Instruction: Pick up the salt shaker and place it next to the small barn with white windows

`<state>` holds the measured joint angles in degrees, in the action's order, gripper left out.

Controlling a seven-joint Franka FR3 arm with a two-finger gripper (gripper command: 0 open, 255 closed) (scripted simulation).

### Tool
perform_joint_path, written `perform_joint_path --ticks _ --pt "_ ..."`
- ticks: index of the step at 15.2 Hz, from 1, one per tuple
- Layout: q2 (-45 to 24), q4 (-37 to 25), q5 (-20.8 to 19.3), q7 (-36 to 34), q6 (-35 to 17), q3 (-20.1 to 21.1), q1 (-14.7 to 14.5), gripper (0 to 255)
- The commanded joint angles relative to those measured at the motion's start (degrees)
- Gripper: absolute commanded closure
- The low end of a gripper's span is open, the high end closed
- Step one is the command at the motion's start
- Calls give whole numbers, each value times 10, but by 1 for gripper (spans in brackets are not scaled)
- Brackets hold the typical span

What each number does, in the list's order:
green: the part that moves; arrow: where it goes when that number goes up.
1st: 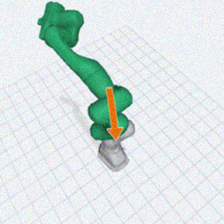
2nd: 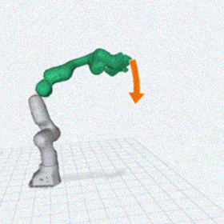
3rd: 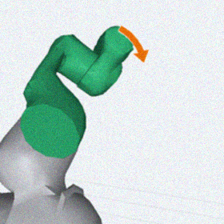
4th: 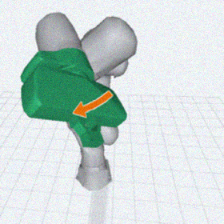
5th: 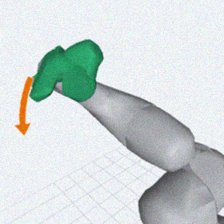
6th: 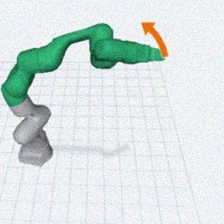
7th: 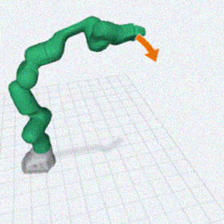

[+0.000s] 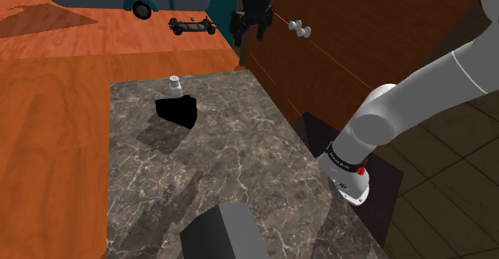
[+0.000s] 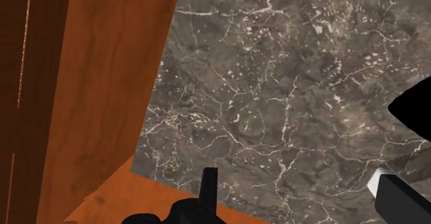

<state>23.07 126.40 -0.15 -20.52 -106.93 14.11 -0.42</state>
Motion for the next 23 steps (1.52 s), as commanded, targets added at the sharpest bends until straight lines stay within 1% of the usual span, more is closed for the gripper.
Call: perform_joint_path --ticks 1,6,11,15,20,23 --pt "-38 -16 0 -19 -19 13 -1 0" --pt "-141 -73 -12 -69 -55 43 -6 0" --pt "-251 -149 -38 -120 -76 65 -18 0" --pt "-342 -224 -64 -158 -82 73 -36 0" --pt "-458 -336 -94 -195 -74 73 -69 0" --pt "-465 -323 -97 -197 -93 70 -70 0"
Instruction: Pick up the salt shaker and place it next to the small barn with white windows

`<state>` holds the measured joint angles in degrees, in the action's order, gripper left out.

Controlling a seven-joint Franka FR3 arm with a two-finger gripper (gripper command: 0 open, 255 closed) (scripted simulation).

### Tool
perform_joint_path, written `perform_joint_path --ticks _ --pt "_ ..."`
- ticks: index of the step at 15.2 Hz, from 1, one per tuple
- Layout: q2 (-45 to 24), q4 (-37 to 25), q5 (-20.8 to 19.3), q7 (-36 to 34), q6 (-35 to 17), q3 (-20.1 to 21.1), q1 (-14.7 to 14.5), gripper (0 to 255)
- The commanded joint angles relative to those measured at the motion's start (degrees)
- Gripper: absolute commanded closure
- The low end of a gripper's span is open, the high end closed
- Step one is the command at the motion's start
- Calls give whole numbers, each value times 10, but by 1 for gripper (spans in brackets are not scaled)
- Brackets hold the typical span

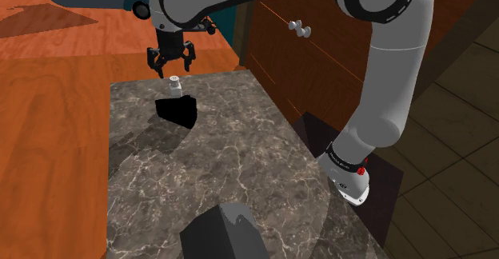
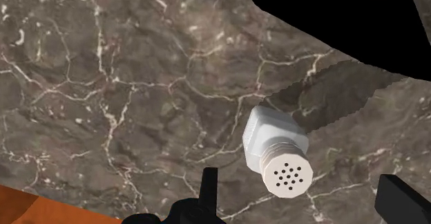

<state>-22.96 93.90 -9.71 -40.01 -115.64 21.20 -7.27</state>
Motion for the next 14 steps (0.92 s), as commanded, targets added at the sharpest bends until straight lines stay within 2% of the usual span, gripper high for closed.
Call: perform_joint_path --ticks 1,5,13,14 --pt "-7 6 -3 -3 -13 -1 -1 0" --pt "-18 19 -8 -6 -36 -4 -2 0" --pt "-18 19 -8 -6 -36 -4 -2 0" --pt "-18 19 -8 -6 -36 -4 -2 255"
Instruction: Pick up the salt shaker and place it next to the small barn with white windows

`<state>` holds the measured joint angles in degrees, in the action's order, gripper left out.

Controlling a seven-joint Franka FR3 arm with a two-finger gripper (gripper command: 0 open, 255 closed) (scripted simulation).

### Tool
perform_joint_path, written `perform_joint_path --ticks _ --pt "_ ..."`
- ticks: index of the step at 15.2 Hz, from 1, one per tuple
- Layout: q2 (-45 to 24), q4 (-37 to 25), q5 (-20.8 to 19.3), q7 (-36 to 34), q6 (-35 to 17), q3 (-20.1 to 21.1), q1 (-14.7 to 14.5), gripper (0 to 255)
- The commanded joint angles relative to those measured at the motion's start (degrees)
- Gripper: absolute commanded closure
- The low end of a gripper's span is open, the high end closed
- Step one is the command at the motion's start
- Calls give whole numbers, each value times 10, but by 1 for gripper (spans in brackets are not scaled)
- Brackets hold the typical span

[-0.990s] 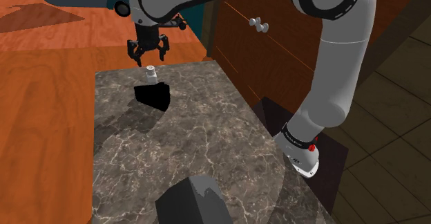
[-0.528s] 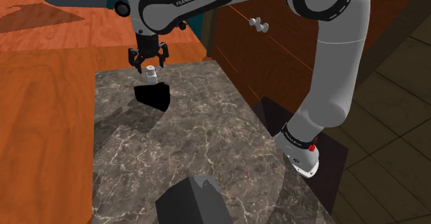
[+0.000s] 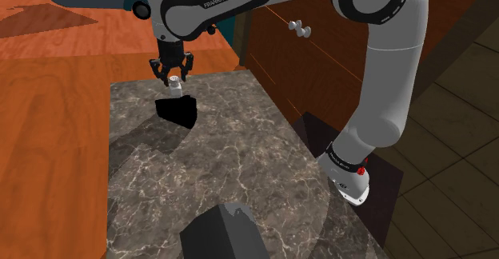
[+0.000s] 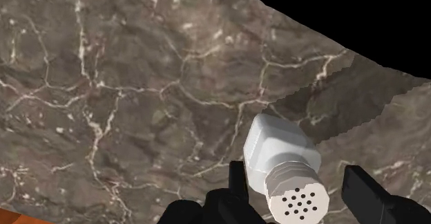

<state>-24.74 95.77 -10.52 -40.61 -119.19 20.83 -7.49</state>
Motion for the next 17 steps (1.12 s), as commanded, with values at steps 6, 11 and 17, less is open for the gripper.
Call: perform_joint_path --ticks 6,11,17 --pt "0 0 0 0 0 0 0 255" --pt "6 -7 3 2 13 1 1 255" --pt "21 -33 10 7 52 5 2 255"
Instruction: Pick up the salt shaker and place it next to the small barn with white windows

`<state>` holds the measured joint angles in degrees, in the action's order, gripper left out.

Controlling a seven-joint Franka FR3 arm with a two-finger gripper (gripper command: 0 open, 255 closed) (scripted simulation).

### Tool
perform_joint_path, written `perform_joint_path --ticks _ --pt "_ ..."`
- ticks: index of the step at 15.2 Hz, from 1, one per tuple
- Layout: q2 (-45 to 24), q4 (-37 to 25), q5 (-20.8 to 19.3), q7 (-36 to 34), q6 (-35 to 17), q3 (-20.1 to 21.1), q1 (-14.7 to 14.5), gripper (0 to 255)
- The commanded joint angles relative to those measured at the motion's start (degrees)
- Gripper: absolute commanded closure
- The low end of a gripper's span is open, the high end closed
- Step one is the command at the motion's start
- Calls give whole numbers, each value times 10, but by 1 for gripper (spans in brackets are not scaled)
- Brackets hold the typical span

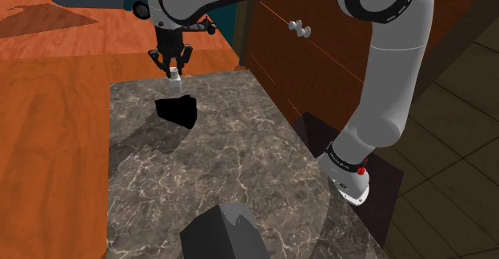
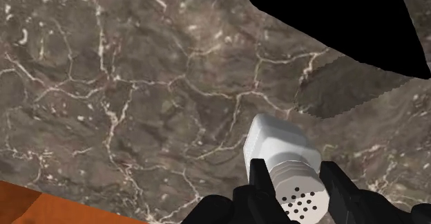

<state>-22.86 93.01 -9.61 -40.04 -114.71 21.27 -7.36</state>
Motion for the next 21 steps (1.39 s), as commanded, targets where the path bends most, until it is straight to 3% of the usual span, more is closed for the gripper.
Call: perform_joint_path --ticks 1,21 --pt "4 -10 2 2 14 1 0 255" --pt "19 -144 12 12 161 7 -7 255"
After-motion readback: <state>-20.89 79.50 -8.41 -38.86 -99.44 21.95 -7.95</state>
